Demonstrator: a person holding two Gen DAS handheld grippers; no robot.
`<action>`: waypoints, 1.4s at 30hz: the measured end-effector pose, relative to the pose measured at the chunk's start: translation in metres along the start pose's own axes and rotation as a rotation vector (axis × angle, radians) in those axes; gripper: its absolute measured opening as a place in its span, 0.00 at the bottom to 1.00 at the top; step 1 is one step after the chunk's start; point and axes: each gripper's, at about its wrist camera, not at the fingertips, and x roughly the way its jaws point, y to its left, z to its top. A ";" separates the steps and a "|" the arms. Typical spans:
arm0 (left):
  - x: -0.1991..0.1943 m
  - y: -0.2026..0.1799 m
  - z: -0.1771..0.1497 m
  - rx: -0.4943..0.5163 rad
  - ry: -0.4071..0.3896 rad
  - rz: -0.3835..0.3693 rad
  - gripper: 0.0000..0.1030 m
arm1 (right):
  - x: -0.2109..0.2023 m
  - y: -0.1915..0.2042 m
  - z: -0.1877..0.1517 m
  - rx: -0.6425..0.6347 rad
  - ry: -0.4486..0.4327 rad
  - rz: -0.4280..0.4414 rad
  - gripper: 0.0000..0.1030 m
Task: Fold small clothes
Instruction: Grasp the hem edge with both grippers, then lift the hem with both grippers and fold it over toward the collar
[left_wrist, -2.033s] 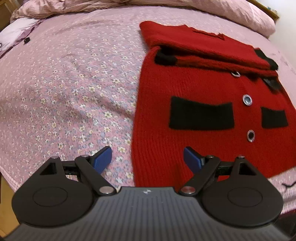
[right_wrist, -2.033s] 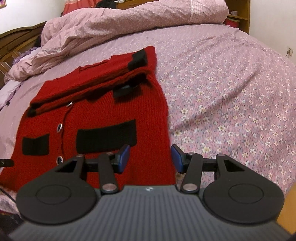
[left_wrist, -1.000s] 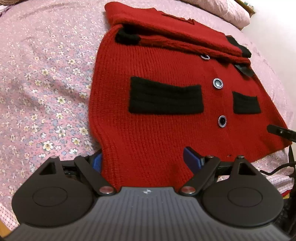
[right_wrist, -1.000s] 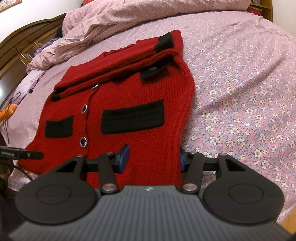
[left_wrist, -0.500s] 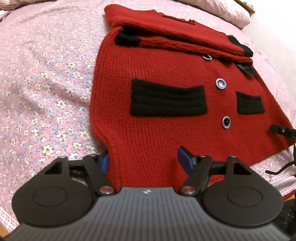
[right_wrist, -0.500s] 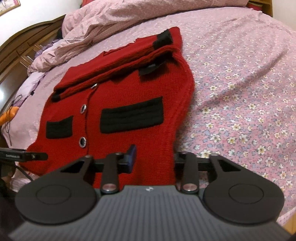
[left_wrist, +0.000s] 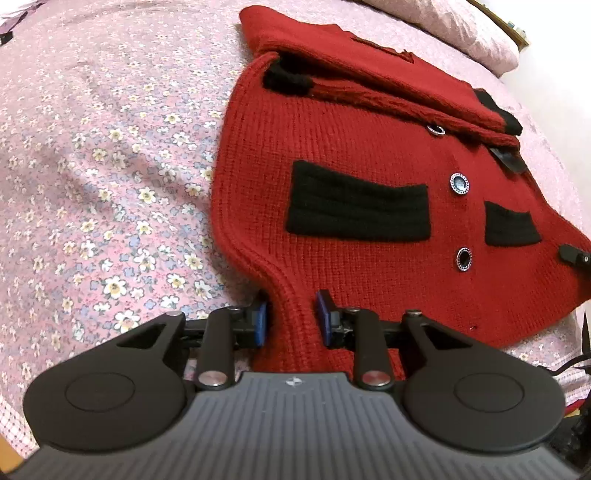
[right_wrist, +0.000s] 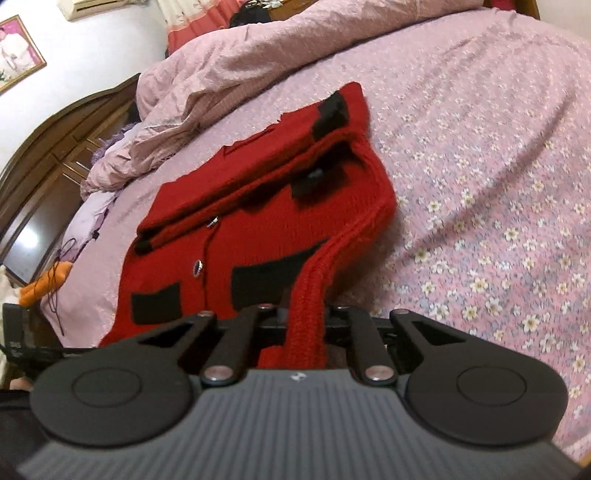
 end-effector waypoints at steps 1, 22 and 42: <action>0.000 0.000 0.000 0.000 0.001 -0.001 0.30 | 0.001 0.001 0.001 0.000 0.000 0.002 0.12; -0.075 -0.013 0.068 -0.121 -0.246 -0.167 0.13 | -0.004 0.000 0.046 0.119 -0.175 0.135 0.11; -0.062 0.005 0.195 -0.261 -0.410 -0.090 0.13 | 0.042 -0.001 0.152 0.190 -0.354 0.182 0.11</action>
